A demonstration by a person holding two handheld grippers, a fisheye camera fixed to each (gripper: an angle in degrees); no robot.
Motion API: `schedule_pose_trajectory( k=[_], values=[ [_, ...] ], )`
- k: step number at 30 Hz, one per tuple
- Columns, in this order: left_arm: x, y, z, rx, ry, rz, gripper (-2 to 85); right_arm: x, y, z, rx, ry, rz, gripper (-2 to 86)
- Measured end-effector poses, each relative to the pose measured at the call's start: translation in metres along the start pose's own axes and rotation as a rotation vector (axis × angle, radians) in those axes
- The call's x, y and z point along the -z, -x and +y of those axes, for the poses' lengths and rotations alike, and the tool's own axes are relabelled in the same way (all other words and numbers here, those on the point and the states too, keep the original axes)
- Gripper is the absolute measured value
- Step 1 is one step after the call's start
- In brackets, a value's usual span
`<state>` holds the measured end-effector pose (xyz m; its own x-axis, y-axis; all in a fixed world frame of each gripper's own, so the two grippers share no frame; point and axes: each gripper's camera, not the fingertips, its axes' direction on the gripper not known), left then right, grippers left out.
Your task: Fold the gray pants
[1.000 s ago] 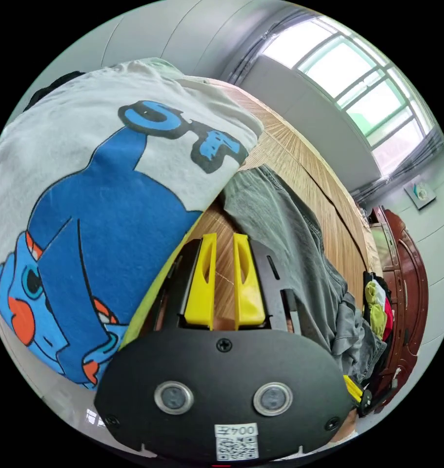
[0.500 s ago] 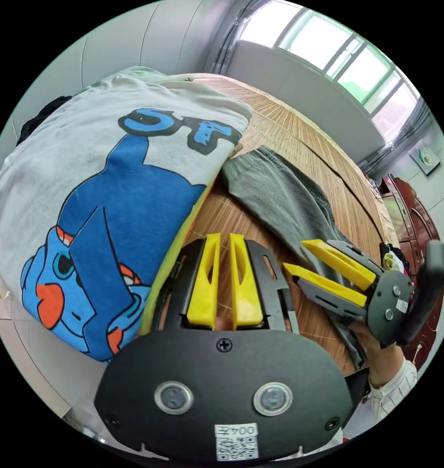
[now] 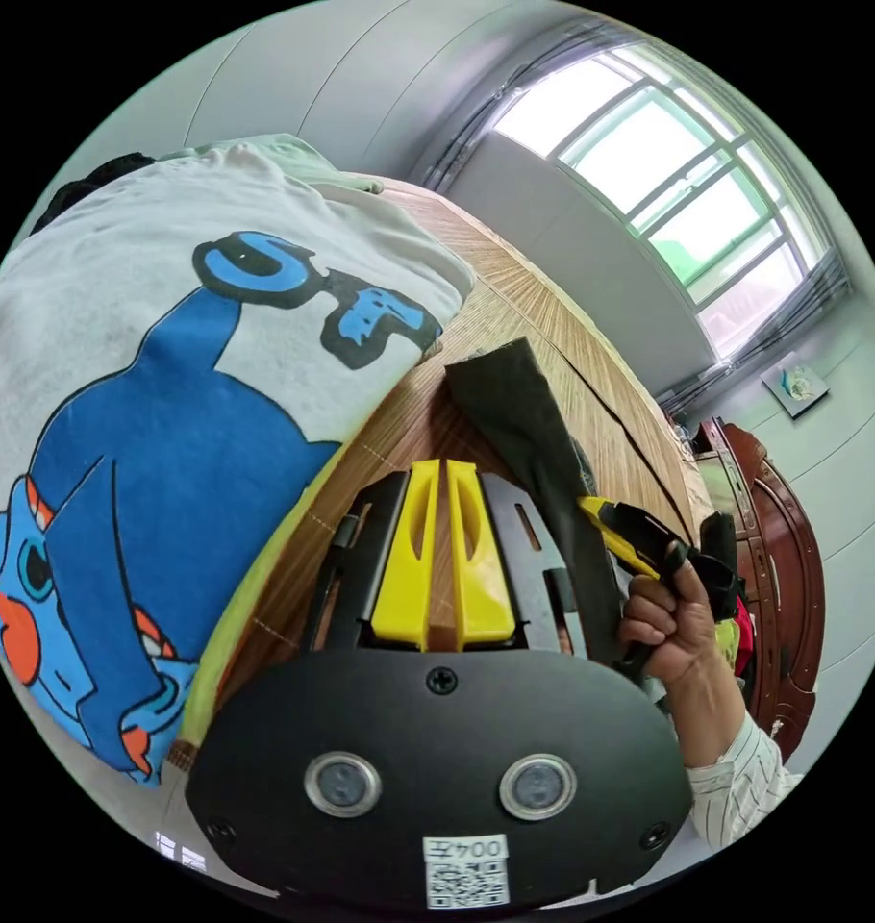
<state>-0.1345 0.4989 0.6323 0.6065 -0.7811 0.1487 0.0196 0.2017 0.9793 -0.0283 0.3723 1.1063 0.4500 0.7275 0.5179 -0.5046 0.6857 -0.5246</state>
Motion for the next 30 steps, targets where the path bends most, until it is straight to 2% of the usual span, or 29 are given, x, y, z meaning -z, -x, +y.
schedule_pose_trajectory(
  k=[5, 8, 10, 13, 15, 18, 23, 27, 29, 30],
  values=[
    [-0.028, 0.019, -0.012, 0.044, 0.054, 0.117, 1.6, -0.012, 0.026, -0.006, 0.102, -0.015, 0.242, 4.3],
    [-0.024, 0.028, -0.013, 0.045, 0.033, 0.085, 1.4, -0.008, 0.054, -0.009, 0.181, -0.132, 0.408, 3.4],
    [-0.021, 0.038, -0.012, 0.071, 0.03, 0.074, 1.3, -0.013, 0.075, -0.009, 0.269, -0.176, 0.44, 2.9],
    [-0.018, 0.055, -0.009, 0.131, 0.012, 0.108, 0.9, -0.052, 0.108, -0.011, 0.467, -0.101, 0.49, 5.8],
    [-0.018, 0.059, -0.01, 0.136, 0.019, 0.118, 0.9, -0.089, 0.122, -0.016, 0.571, -0.017, 0.605, 7.8],
    [-0.017, 0.065, -0.01, 0.136, 0.023, 0.127, 0.9, -0.12, 0.128, -0.021, 0.637, 0.049, 0.686, 8.6],
    [-0.015, 0.07, -0.011, 0.143, 0.027, 0.128, 1.2, -0.138, 0.126, -0.025, 0.639, 0.102, 0.704, 4.6],
    [-0.013, 0.071, -0.012, 0.141, 0.033, 0.139, 1.5, -0.124, 0.139, -0.014, 0.647, 0.005, 0.735, 0.4],
    [-0.011, 0.069, -0.012, 0.126, 0.034, 0.15, 1.8, -0.107, 0.15, -0.003, 0.68, -0.073, 0.689, 0.0],
    [-0.011, 0.068, -0.013, 0.115, 0.037, 0.157, 2.0, -0.106, 0.153, 0.003, 0.705, -0.029, 0.644, -0.1]
  ],
)
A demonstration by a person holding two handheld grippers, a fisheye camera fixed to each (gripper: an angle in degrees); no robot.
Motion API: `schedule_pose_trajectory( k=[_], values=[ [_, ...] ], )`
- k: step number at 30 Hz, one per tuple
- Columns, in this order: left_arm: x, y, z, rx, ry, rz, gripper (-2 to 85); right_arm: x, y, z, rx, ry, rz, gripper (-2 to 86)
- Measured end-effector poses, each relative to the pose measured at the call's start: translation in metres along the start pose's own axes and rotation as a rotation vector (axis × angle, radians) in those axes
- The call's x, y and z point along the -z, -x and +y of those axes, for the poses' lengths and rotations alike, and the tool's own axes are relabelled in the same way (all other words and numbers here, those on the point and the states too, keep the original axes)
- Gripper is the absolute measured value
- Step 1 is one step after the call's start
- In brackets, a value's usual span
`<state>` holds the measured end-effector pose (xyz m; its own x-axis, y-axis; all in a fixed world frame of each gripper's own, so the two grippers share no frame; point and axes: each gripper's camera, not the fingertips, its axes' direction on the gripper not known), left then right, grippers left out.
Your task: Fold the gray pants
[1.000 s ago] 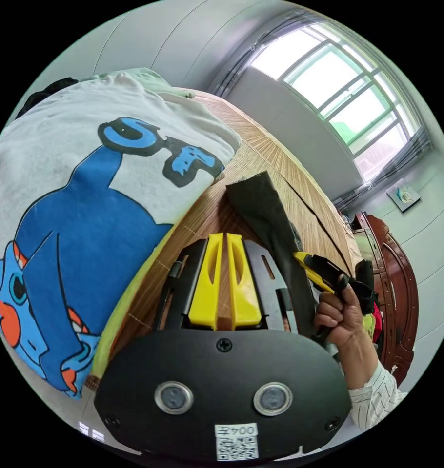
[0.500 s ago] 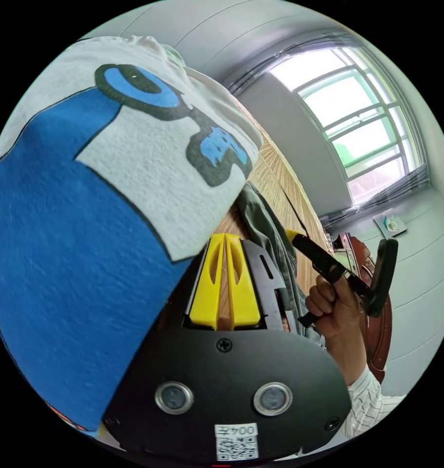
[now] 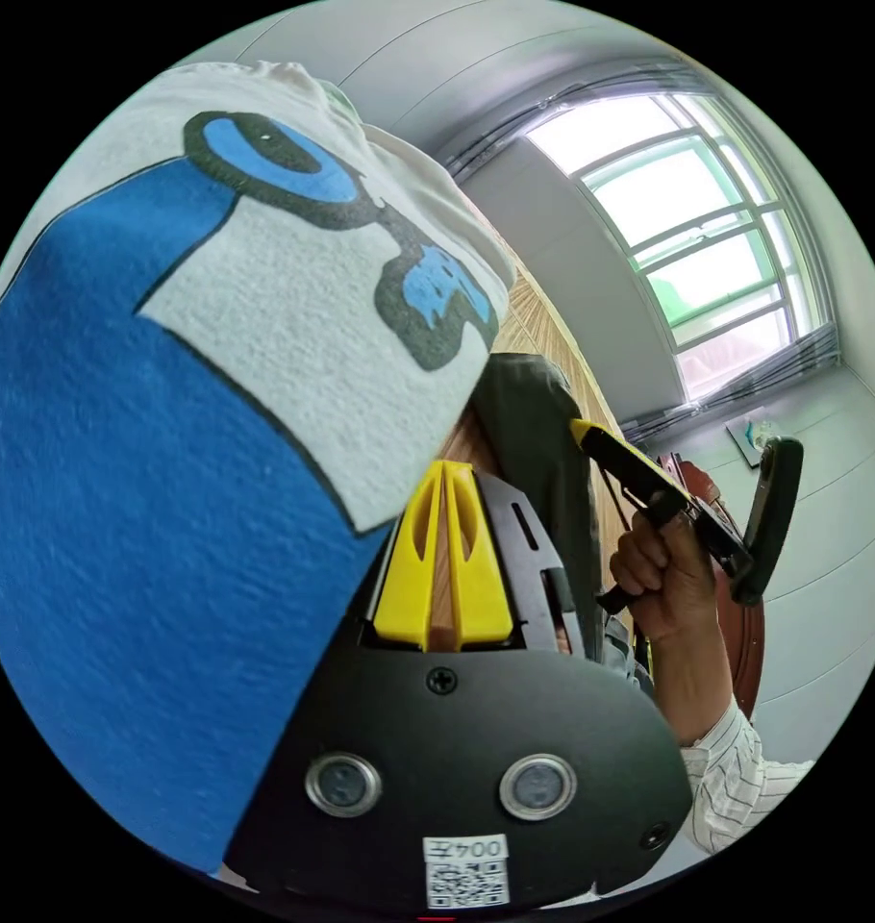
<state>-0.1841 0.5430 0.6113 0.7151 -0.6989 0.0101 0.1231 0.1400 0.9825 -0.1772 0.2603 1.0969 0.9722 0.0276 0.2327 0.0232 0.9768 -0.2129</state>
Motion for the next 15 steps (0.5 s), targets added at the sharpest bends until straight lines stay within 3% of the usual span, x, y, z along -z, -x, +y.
schedule_pose_trajectory(
  k=[4, 7, 12, 15],
  values=[
    [0.012, -0.012, 0.0, -0.103, 0.06, 0.13, 5.3, 0.035, 0.012, 0.012, 0.022, -0.065, -0.217, 0.0],
    [0.027, -0.008, 0.011, -0.09, 0.088, 0.153, 6.9, 0.033, 0.049, 0.025, 0.15, 0.017, -0.289, 0.5],
    [0.067, -0.031, 0.025, -0.114, 0.027, -0.12, 4.5, -0.006, 0.077, 0.039, 0.093, 0.154, -0.468, 5.3],
    [0.076, -0.059, 0.035, -0.212, -0.006, -0.324, 3.1, 0.008, 0.069, 0.048, 0.027, 0.071, -0.515, 8.4]
  ],
)
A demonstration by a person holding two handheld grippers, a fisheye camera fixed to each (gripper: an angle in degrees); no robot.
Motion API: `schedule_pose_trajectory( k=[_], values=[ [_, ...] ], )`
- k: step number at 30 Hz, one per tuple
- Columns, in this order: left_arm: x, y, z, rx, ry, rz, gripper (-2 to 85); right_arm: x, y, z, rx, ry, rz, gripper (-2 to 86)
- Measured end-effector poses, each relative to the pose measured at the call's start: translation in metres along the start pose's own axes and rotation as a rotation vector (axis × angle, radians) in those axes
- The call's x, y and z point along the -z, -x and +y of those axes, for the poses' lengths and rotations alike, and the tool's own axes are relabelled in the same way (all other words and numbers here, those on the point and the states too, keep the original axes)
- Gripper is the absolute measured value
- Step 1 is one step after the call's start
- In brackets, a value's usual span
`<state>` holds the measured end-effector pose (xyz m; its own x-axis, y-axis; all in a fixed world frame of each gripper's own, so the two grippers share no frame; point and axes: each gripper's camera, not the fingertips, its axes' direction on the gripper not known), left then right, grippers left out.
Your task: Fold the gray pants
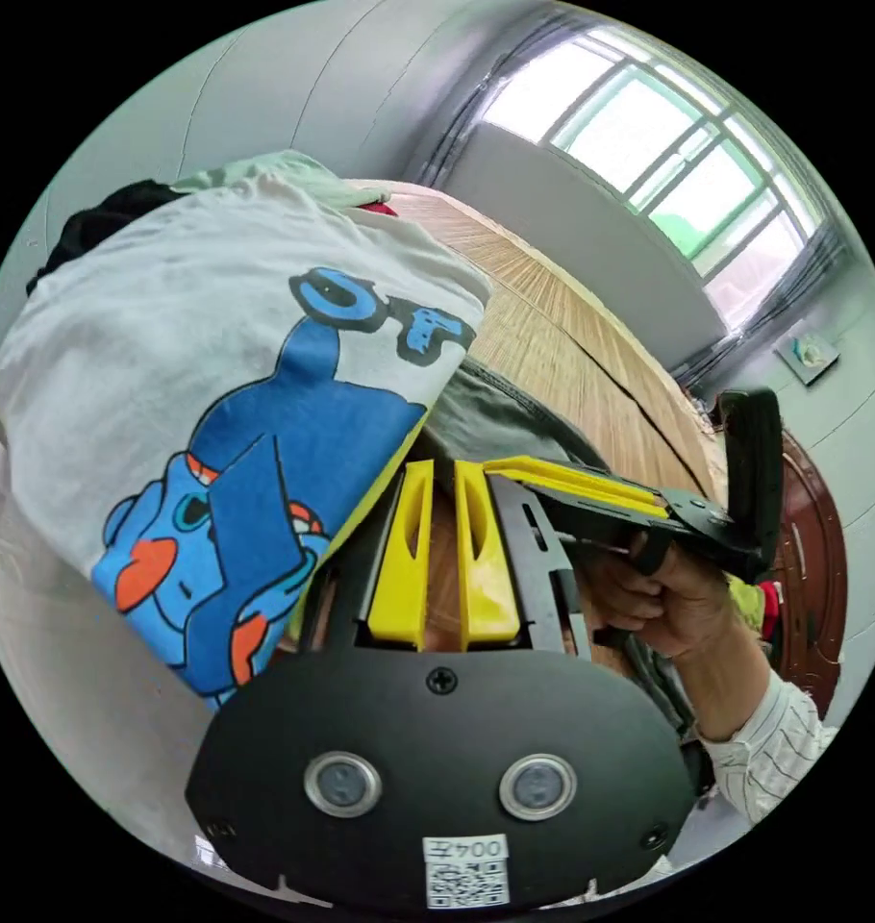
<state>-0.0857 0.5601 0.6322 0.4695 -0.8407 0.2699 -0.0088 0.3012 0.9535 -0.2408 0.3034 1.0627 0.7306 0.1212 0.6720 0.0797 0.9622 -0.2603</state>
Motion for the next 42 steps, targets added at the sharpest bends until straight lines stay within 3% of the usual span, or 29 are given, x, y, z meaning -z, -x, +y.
schedule_pose_trajectory(
  k=[3, 8, 12, 20, 23, 27, 33, 38, 42],
  values=[
    [0.0, -0.017, 0.005, -0.055, -0.03, -0.125, 2.3, 0.043, -0.001, 0.021, -0.048, -0.088, 0.079, 7.7],
    [-0.015, -0.03, -0.006, -0.048, -0.054, 0.115, 1.4, 0.073, 0.0, 0.105, -0.094, 0.022, 0.301, 7.1],
    [-0.022, -0.055, -0.015, -0.135, -0.128, 0.093, 0.8, 0.083, 0.013, 0.186, -0.157, 0.046, 0.429, 7.8],
    [-0.078, -0.071, -0.055, -0.105, 0.049, 0.028, 0.3, 0.086, 0.049, 0.228, -0.082, 0.044, 0.582, 7.4],
    [-0.09, -0.089, -0.07, -0.158, 0.098, -0.049, 0.3, 0.073, 0.049, 0.226, 0.021, 0.165, 0.668, 4.3],
    [-0.107, -0.111, -0.091, -0.262, 0.199, -0.137, 0.5, 0.099, 0.042, 0.225, 0.063, 0.173, 0.544, 0.6],
    [-0.109, -0.125, -0.114, -0.372, 0.329, -0.155, 0.5, 0.137, 0.042, 0.249, 0.136, 0.224, 0.222, 2.1],
    [-0.076, -0.121, -0.124, -0.271, 0.343, 0.078, 0.3, 0.143, 0.055, 0.266, 0.154, 0.241, 0.212, 5.1],
    [-0.052, -0.139, -0.111, -0.336, 0.228, 0.045, 0.3, 0.176, 0.056, 0.28, 0.054, 0.088, 0.224, 2.6]
  ],
)
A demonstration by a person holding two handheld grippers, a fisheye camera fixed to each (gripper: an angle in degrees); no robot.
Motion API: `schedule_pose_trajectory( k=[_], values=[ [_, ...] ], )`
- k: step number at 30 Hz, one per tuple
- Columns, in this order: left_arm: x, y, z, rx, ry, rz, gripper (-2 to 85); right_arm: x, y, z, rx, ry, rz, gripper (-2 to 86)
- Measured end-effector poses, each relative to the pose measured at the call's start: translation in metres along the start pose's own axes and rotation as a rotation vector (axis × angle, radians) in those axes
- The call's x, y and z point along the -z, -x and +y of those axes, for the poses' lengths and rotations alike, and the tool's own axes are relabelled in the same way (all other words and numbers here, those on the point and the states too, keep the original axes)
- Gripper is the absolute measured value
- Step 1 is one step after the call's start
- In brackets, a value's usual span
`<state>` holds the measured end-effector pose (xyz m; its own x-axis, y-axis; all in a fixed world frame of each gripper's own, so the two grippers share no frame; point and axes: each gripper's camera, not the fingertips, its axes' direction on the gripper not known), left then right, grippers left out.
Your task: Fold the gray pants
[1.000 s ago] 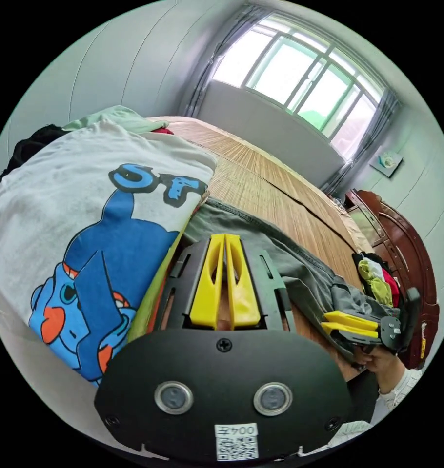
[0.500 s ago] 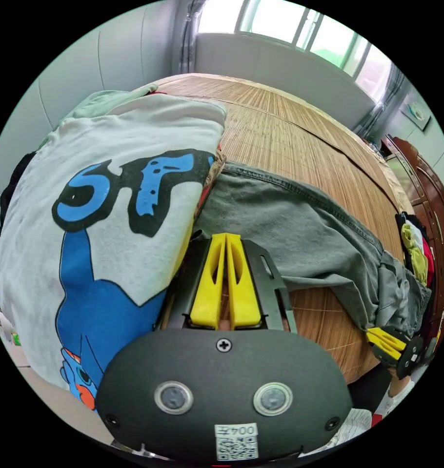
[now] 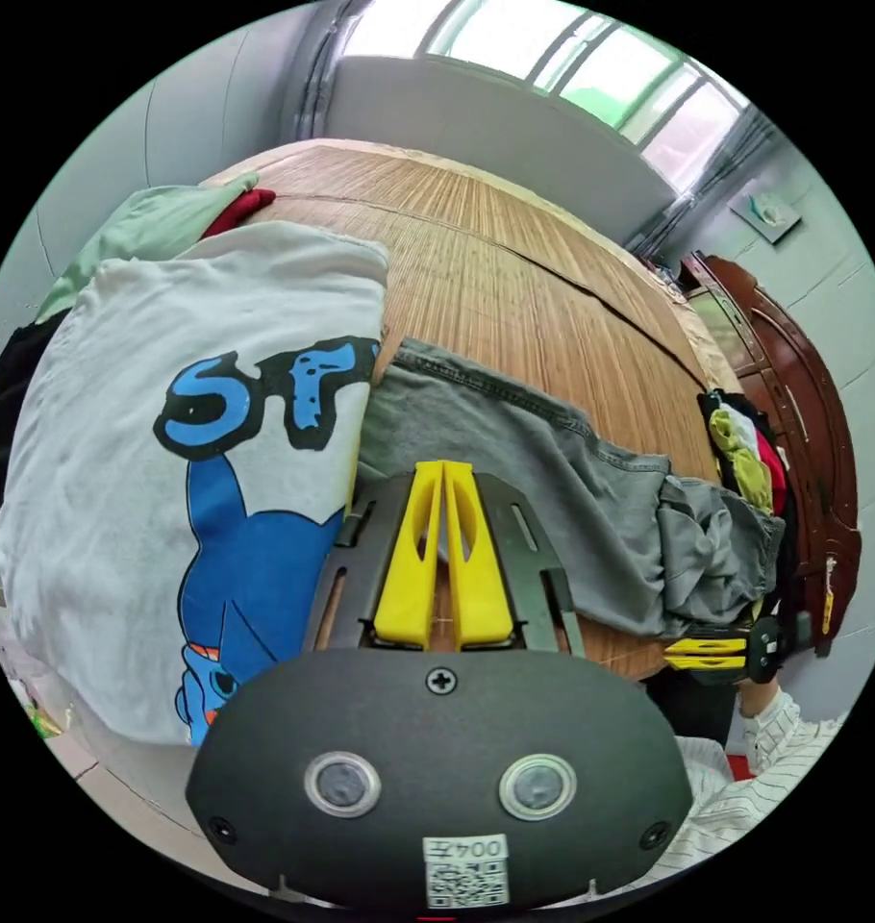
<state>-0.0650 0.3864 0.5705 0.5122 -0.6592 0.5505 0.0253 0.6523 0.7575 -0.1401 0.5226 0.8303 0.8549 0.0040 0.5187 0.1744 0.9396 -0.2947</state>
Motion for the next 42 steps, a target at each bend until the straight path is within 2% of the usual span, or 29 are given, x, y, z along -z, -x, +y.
schedule_pose_trajectory(
  k=[3, 7, 9, 12, 14, 16, 19, 20, 23, 26, 31, 35, 42],
  values=[
    [-0.042, -0.006, 0.004, -0.02, 0.201, -0.226, 0.4, 0.022, -0.022, 0.022, -0.17, -0.079, 0.037, 1.4],
    [-0.02, -0.023, 0.013, -0.026, 0.108, -0.345, 0.5, 0.065, -0.06, 0.066, -0.451, -0.188, 0.106, 3.3],
    [-0.003, -0.037, 0.019, -0.057, 0.049, -0.387, 0.5, 0.098, -0.093, 0.113, -0.697, -0.304, 0.097, 4.5],
    [0.03, -0.066, 0.037, -0.097, -0.091, -0.294, 0.5, 0.13, -0.135, 0.179, -1.005, -0.432, 0.062, 6.5],
    [0.048, -0.091, 0.055, -0.143, -0.168, -0.201, 0.5, 0.146, -0.158, 0.211, -1.132, -0.487, 0.05, 8.4],
    [0.052, -0.107, 0.074, -0.17, -0.204, -0.101, 0.5, 0.157, -0.179, 0.234, -1.234, -0.464, 0.078, 9.7],
    [0.043, -0.114, 0.107, -0.112, -0.229, 0.104, 0.4, 0.165, -0.197, 0.262, -1.379, -0.332, 0.18, 10.9],
    [0.036, -0.113, 0.119, -0.082, -0.23, 0.157, 0.4, 0.166, -0.195, 0.267, -1.388, -0.305, 0.208, 11.1],
    [0.02, -0.103, 0.14, 0.016, -0.213, 0.247, 0.3, 0.16, -0.189, 0.276, -1.369, -0.305, 0.11, 11.4],
    [0.013, -0.094, 0.153, 0.065, -0.217, 0.305, 0.2, 0.156, -0.184, 0.279, -1.358, -0.354, 0.029, 9.3],
    [0.015, -0.078, 0.168, 0.079, -0.246, 0.33, 0.2, 0.191, -0.161, 0.266, -1.259, -0.525, 0.065, 3.7],
    [0.024, -0.067, 0.173, 0.07, -0.274, 0.376, 0.1, 0.249, -0.134, 0.195, -1.009, -0.606, 0.107, 3.0],
    [0.034, -0.034, 0.182, 0.174, -0.313, 0.462, 0.1, 0.313, -0.052, -0.021, -0.504, -0.53, 0.082, 2.9]
  ],
)
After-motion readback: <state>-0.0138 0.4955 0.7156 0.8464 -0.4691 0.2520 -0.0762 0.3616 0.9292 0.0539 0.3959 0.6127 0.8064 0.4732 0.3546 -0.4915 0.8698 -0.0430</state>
